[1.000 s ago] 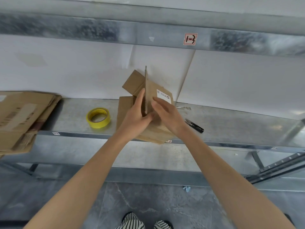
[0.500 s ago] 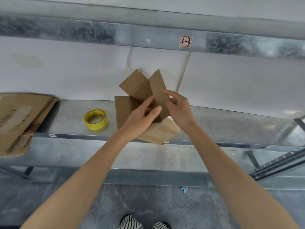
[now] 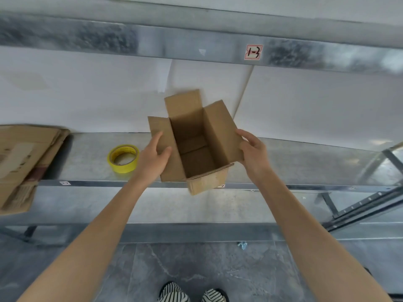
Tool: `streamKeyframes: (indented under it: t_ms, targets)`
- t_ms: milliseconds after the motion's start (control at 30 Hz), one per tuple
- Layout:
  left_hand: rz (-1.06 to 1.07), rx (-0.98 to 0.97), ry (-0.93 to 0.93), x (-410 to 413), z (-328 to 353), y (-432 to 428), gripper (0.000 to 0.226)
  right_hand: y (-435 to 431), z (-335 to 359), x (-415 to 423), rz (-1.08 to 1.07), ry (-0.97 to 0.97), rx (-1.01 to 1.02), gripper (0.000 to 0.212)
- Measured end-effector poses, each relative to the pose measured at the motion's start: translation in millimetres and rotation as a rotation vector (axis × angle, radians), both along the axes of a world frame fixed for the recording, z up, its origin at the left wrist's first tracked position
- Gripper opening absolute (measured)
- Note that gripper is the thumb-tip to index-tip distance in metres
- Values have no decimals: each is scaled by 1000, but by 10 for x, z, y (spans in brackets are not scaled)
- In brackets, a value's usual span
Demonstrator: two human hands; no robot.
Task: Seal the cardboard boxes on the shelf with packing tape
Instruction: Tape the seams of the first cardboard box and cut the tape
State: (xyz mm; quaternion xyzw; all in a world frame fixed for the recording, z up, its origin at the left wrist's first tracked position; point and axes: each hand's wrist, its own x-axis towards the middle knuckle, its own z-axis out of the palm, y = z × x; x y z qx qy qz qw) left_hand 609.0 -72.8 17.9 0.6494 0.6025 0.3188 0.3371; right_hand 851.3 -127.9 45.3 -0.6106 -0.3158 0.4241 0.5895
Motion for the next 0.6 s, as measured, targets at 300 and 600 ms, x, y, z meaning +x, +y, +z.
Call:
streamKeyframes:
  t_ms: [300, 600]
  targets:
    - [-93, 8, -104, 48, 20, 179, 52, -69, -100, -78, -19, -188, 0, 51]
    - [-281, 72, -143, 341, 222, 75, 53, -306, 10, 174, -131, -260, 99, 52]
